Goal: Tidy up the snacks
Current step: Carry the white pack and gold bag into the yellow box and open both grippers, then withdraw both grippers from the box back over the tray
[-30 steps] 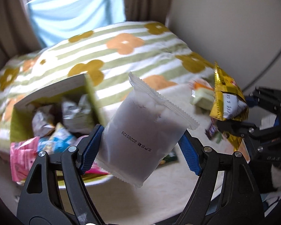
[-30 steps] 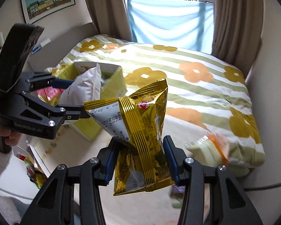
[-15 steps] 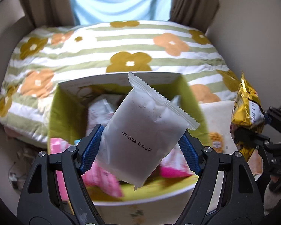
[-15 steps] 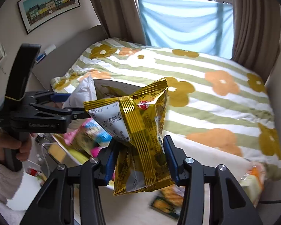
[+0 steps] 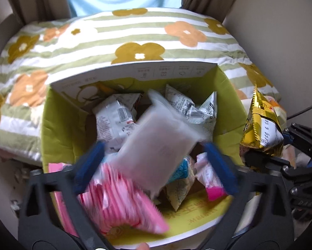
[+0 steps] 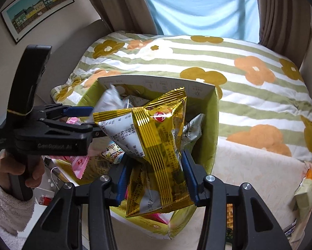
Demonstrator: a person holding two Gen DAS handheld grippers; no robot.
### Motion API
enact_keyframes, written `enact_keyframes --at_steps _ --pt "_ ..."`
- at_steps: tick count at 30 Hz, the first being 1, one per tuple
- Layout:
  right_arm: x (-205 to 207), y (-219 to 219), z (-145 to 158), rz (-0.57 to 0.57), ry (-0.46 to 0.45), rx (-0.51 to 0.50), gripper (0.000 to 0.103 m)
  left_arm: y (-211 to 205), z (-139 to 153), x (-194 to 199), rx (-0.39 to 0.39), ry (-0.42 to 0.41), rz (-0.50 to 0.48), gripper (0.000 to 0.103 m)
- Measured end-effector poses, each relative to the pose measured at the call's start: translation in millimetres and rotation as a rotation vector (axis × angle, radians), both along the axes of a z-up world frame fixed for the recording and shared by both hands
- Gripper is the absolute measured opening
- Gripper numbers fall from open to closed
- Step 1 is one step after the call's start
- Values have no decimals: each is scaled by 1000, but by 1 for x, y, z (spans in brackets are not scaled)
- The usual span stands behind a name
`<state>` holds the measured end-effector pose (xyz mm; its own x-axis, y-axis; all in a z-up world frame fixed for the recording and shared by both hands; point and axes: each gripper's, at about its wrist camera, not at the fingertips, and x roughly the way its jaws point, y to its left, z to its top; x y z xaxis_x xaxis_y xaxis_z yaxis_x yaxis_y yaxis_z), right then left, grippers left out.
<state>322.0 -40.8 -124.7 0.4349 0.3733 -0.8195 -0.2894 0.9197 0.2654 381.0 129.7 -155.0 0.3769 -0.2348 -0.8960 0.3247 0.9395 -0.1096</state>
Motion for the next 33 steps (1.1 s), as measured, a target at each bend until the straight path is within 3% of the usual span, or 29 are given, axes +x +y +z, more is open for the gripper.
enact_keyframes --at_steps 9,17,18,19,21,28,33 --pt "2 -2 -10 2 52 20 44 11 0 -28 23 -16 72 103" --pt "20 8 -10 21 72 75 45 23 19 -52 31 -88 117 103" --pt "22 9 -10 19 74 89 52 24 19 -54 40 -92 116 103" --pt "23 11 -10 12 68 106 73 25 18 -55 46 -94 117 103" --pt "22 13 -9 -7 38 107 102 27 17 -56 48 -89 124 103" --pt "10 8 -8 6 -25 80 103 31 10 -62 24 -64 139 103" --pt "10 -1 -11 -20 18 127 103 28 12 -60 18 -62 139 103"
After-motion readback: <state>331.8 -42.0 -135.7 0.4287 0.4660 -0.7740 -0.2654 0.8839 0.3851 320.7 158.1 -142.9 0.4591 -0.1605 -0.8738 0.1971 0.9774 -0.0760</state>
